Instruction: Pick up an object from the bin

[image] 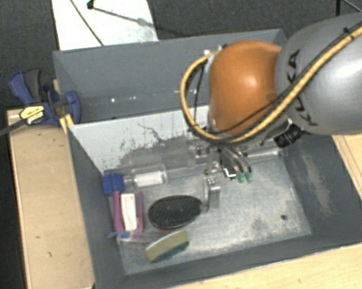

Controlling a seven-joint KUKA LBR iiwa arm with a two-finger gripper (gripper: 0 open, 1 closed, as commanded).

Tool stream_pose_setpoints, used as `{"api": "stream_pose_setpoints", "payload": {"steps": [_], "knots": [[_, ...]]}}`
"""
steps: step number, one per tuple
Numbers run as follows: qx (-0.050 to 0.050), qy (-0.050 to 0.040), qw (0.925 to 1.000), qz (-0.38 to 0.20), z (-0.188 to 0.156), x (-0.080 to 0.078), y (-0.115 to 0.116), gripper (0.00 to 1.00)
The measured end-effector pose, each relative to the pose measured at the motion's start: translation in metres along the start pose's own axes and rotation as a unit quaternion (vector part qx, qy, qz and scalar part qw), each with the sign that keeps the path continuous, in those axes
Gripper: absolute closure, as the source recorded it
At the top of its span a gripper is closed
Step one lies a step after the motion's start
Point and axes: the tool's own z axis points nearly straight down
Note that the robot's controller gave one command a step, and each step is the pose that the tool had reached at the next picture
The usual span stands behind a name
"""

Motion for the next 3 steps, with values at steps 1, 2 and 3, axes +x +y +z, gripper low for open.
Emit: {"api": "stream_pose_setpoints", "payload": {"steps": [1, 2, 3], "knots": [[0.000, -0.0028, 0.9777, -0.210, 0.123, 0.019, 0.044, 0.00], [0.000, -0.0056, 0.9836, -0.180, 0.090, 0.012, 0.038, 0.00], [0.000, -0.0051, 0.9831, -0.183, 0.088, 0.013, 0.038, 0.00]]}}
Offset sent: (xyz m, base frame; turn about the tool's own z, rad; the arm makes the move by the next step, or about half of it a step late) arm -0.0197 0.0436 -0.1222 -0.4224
